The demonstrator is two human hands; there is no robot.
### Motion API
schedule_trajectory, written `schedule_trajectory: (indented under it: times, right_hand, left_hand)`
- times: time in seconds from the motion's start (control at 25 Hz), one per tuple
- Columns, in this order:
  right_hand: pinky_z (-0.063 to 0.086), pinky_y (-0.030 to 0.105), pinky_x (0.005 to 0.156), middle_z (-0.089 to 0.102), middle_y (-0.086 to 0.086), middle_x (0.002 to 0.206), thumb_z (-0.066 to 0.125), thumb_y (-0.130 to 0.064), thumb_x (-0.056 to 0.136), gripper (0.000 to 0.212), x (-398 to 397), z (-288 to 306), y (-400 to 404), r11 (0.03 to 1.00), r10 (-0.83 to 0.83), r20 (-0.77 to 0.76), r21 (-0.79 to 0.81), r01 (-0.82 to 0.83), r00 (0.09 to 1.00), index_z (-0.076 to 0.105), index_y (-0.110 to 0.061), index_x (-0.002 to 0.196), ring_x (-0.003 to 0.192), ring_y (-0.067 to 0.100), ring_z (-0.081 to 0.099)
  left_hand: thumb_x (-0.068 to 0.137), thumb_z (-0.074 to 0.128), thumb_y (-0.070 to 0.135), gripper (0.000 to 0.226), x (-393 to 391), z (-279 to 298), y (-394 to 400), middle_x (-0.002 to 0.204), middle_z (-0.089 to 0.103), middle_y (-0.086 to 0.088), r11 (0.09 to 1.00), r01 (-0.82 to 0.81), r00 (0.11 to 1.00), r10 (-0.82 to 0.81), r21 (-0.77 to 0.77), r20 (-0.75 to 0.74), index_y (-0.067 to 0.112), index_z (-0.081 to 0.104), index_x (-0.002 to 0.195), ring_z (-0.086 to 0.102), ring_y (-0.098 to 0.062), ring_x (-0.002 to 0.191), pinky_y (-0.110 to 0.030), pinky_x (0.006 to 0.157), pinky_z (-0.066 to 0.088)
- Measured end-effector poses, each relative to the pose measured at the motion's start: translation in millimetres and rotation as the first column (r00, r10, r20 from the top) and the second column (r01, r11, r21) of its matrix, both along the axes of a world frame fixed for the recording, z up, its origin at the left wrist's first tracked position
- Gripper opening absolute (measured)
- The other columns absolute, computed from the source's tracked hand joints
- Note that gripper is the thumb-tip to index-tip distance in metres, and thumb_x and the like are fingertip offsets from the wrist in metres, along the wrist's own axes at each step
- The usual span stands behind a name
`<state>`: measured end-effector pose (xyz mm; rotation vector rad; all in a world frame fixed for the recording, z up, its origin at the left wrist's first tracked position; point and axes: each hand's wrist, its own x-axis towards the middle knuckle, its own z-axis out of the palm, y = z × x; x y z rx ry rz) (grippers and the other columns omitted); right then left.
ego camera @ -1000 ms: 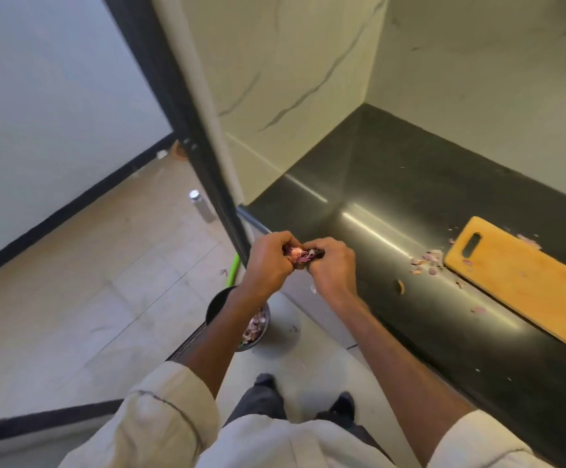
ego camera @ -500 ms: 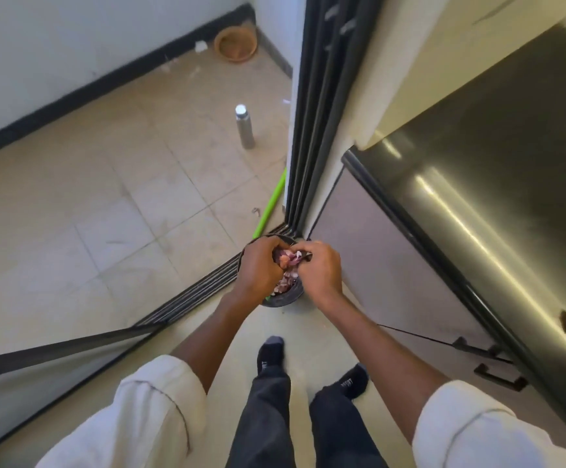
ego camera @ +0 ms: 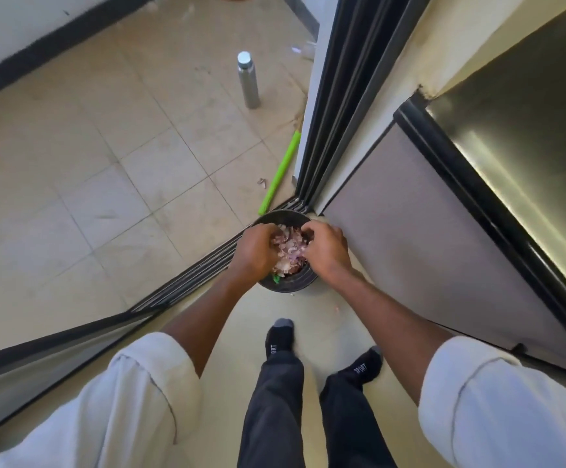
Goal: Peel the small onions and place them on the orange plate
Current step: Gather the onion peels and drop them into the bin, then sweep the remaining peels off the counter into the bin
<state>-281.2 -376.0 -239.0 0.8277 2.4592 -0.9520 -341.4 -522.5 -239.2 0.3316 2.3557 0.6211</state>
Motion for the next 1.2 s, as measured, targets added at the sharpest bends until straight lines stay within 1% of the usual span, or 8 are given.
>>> schedule_trajectory:
  times: [0.2, 0.32, 0.44, 0.56, 0.68, 0.88, 1.04, 1.2]
  right_hand:
    - [0.049, 0.021, 0.089, 0.077, -0.002, 0.112, 0.064, -0.004, 0.093, 0.029, 20.6, 53.5, 9.8, 0.974, -0.221, -0.079, -0.065, 0.217, 0.972, 0.079, -0.022, 0.112, 0.103, 0.017, 0.070]
    - [0.057, 0.027, 0.092, 0.079, -0.003, 0.103, 0.065, -0.004, 0.096, 0.025, 44.7, 112.8, 23.9, 0.914, -0.404, -0.189, -0.122, 0.387, 0.895, 0.081, -0.020, 0.106, 0.097, 0.015, 0.073]
    - [0.060, 0.034, 0.094, 0.079, -0.003, 0.100, 0.065, 0.001, 0.094, 0.027, 75.8, 172.3, 46.1, 0.833, -0.551, -0.322, -0.159, 0.530, 0.770, 0.081, -0.017, 0.107, 0.095, 0.013, 0.073]
    - [0.059, 0.030, 0.090, 0.079, -0.003, 0.101, 0.063, 0.001, 0.095, 0.029, 111.2, 209.7, 71.6, 0.775, -0.619, -0.399, -0.172, 0.608, 0.676, 0.081, -0.018, 0.108, 0.095, 0.011, 0.072]
    - [0.057, 0.027, 0.084, 0.078, -0.004, 0.095, 0.061, 0.003, 0.094, 0.029, 146.7, 234.7, 107.8, 0.732, -0.654, -0.468, -0.194, 0.653, 0.594, 0.081, -0.017, 0.102, 0.089, 0.011, 0.071]
    - [0.041, 0.002, 0.079, 0.075, -0.009, 0.102, 0.062, -0.001, 0.098, 0.026, 220.7, 259.5, 187.3, 0.681, -0.635, -0.568, -0.091, 0.727, 0.524, 0.080, -0.018, 0.108, 0.094, 0.007, 0.067]
    - [0.047, 0.024, 0.092, 0.072, 0.002, 0.119, 0.063, -0.001, 0.097, 0.029, 292.5, 250.2, 239.3, 0.478, -0.677, -0.656, -0.047, 0.877, 0.334, 0.073, -0.017, 0.119, 0.110, 0.020, 0.066]
    - [0.049, 0.050, 0.109, 0.052, 0.014, 0.150, 0.059, -0.022, 0.104, 0.048, 360.7, 225.6, 286.5, 0.322, -0.785, -0.510, 0.151, 0.935, 0.352, 0.045, -0.011, 0.149, 0.136, 0.034, 0.053]
  left_hand:
    - [0.101, 0.067, 0.013, 0.022, 10.5, 47.6, 2.7, 0.121, 0.078, -0.005, 0.987, -0.130, 0.991, 0.133, 0.092, -0.024, 0.015, 0.080, 0.118, 0.071, -0.024, 0.109, -0.039, 0.099, 0.058]
    - [0.101, 0.067, 0.012, 0.018, 22.2, 106.0, 31.8, 0.109, 0.079, 0.001, 0.969, -0.117, 0.985, 0.141, 0.219, -0.095, 0.015, 0.081, 0.112, 0.066, -0.012, 0.096, -0.025, 0.088, 0.050]
    - [0.101, 0.068, 0.013, 0.012, 41.0, 166.4, 83.3, 0.096, 0.076, 0.007, 0.924, 0.001, 0.992, 0.046, 0.381, -0.115, 0.015, 0.078, 0.106, 0.068, -0.008, 0.089, -0.021, 0.081, 0.050]
    - [0.101, 0.068, 0.013, 0.011, 70.0, 204.0, 133.2, 0.094, 0.078, 0.004, 0.883, 0.149, 0.982, -0.078, 0.445, -0.175, 0.016, 0.078, 0.105, 0.071, -0.013, 0.086, -0.030, 0.080, 0.058]
    - [0.102, 0.066, 0.010, 0.013, 99.1, 229.2, 177.3, 0.095, 0.077, 0.003, 0.833, 0.269, 0.960, -0.190, 0.483, -0.206, 0.017, 0.076, 0.106, 0.071, -0.013, 0.088, -0.027, 0.080, 0.055]
    - [0.102, 0.066, 0.009, 0.016, 153.1, 253.6, 263.2, 0.101, 0.076, 0.006, 0.746, 0.423, 0.905, -0.313, 0.515, -0.288, 0.016, 0.077, 0.111, 0.070, -0.007, 0.094, -0.023, 0.086, 0.056]
    - [0.101, 0.070, 0.013, 0.028, 207.3, 253.2, 320.2, 0.128, 0.070, -0.001, 0.701, 0.556, 0.831, -0.459, 0.446, -0.315, 0.013, 0.071, 0.129, 0.066, -0.015, 0.118, -0.035, 0.105, 0.055]
    - [0.101, 0.071, 0.020, 0.047, 248.4, 241.8, 358.5, 0.164, 0.041, 0.003, 0.709, 0.608, 0.794, -0.547, 0.357, -0.267, 0.023, 0.059, 0.147, 0.043, -0.016, 0.150, -0.041, 0.124, 0.042]
